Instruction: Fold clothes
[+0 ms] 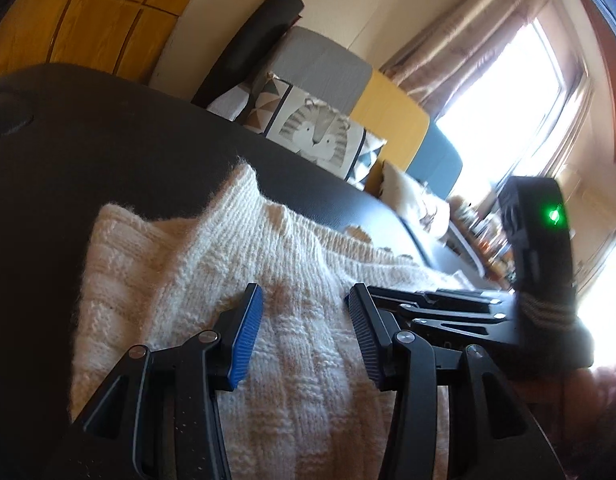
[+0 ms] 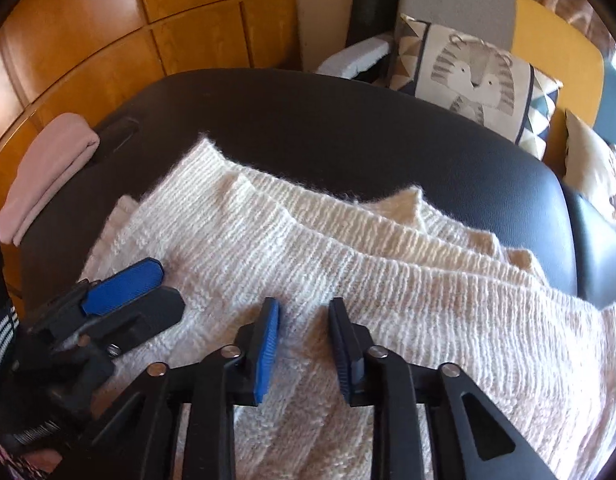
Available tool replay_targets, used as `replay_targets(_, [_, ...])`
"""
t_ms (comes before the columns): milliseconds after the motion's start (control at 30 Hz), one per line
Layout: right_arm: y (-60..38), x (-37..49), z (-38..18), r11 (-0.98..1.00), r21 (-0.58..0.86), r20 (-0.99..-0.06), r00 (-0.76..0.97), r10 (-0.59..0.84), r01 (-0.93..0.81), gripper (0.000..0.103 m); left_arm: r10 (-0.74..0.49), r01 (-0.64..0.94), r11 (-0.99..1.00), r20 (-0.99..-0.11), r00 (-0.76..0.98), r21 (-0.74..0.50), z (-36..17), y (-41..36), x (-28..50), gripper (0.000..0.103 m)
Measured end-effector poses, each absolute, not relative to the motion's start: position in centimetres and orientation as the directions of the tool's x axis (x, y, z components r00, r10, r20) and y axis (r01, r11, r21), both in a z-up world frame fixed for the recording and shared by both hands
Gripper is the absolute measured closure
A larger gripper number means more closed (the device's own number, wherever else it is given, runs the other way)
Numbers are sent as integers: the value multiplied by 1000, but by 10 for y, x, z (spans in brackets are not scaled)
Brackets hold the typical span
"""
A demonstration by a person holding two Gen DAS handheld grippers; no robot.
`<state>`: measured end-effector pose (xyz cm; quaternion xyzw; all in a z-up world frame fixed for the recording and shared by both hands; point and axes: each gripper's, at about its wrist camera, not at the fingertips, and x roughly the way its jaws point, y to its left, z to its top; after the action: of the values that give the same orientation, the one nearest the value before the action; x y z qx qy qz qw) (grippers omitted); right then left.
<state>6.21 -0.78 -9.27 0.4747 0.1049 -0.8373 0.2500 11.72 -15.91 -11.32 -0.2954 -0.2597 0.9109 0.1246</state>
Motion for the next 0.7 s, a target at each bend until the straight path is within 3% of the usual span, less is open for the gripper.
replay_targets(167, [0, 59, -87, -866, 120, -823, -439, -360, 486, 98, 386, -76, -826, -461, -799, -559, -113, -160, 118, 55])
replay_targets(533, [-17, 65, -66, -854, -27, -738, -586, -333, 519, 103, 329, -43, -834, -432, -840, -551, -107, -161, 129, 55])
replay_targets(667, [-11, 45, -84, -838, 133, -834, -397, -384, 530, 103, 349, -41, -819, -441, -827, -572, -111, -164, 124, 53])
replay_targets(700, [-4, 40, -82, -840, 164, -824, -396, -405, 517, 97, 352, -40, -817, -442, -825, -576, -112, -164, 123, 53])
